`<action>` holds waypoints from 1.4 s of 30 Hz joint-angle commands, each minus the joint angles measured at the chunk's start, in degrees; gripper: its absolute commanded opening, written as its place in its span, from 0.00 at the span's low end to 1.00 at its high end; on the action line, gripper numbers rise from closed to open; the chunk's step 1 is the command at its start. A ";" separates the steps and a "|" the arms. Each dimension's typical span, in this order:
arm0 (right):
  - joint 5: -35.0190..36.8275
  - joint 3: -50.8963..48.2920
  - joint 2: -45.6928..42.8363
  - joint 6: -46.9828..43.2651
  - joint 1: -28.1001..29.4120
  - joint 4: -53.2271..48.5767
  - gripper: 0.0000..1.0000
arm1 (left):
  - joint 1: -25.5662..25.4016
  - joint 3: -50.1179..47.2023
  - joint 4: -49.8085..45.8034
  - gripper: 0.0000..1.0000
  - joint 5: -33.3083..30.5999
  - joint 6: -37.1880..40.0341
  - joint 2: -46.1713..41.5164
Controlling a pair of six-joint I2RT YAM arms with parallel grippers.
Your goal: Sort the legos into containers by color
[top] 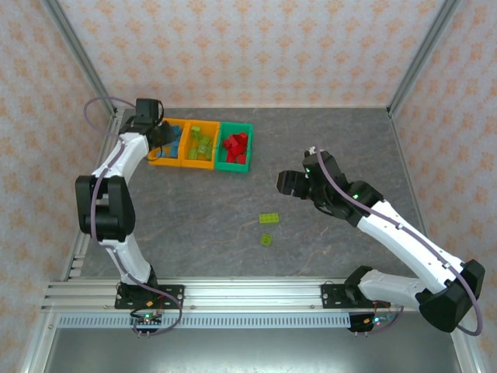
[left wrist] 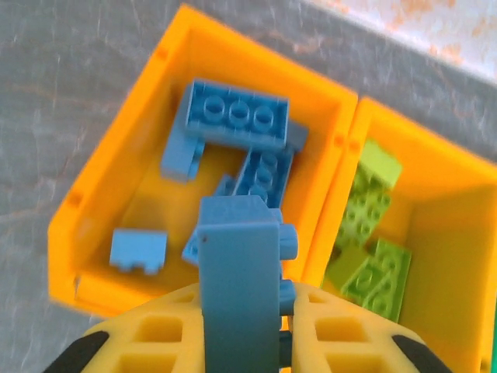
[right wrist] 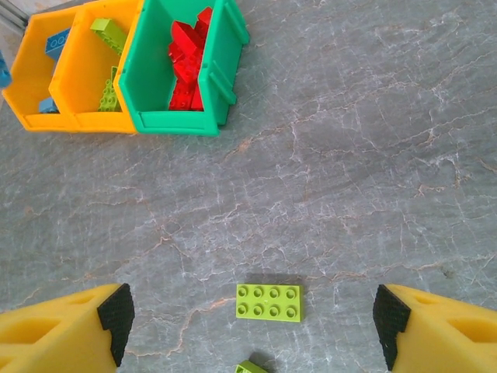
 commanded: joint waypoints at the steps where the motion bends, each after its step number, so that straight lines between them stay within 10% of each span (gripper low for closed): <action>1: -0.71 -1.51 -1.22 1.36 -0.13 0.27 0.83 | 1.37 7.11 -3.23 0.39 3.36 -0.39 1.73; 5: -1.46 -3.75 -1.31 3.45 -0.05 1.16 0.83 | 1.92 4.15 -1.91 0.63 7.81 -0.34 -2.81; 10: -2.90 -7.71 -0.25 6.16 -0.07 4.59 0.83 | 0.91 -8.71 1.58 0.65 14.43 -3.46 -17.69; 22: -4.15 -5.75 19.50 5.15 5.18 6.32 0.86 | -26.92 -21.19 -16.46 0.70 11.72 6.05 -45.24; 30: -1.74 2.77 39.09 3.83 8.79 3.17 0.99 | -31.22 -21.28 -28.38 1.00 11.74 14.75 -48.79; 42: 2.65 1.53 28.04 5.47 10.04 5.63 0.55 | -31.29 -26.08 -24.55 1.00 4.15 16.04 -49.59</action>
